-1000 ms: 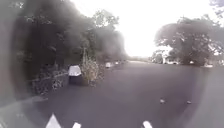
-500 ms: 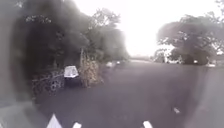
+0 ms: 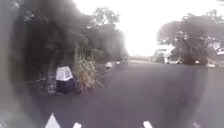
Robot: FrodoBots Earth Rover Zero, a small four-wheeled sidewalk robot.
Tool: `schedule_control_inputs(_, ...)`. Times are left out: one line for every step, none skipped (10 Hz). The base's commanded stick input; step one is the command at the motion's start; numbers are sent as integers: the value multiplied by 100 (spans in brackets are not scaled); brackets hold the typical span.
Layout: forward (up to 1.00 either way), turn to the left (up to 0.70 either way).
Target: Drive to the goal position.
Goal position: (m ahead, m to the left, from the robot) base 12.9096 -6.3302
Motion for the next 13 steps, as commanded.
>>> schedule_control_inputs(70,-35)
schedule_control_inputs(70,-35)
schedule_control_inputs(70,-35)
schedule_control_inputs(70,-35)
schedule_control_inputs(70,-35)
schedule_control_inputs(70,-35)
schedule_control_inputs(70,-35)
schedule_control_inputs(70,-35)
schedule_control_inputs(70,-35)
schedule_control_inputs(70,-35)
schedule_control_inputs(70,-35)
schedule_control_inputs(70,-35)
schedule_control_inputs(70,-35)
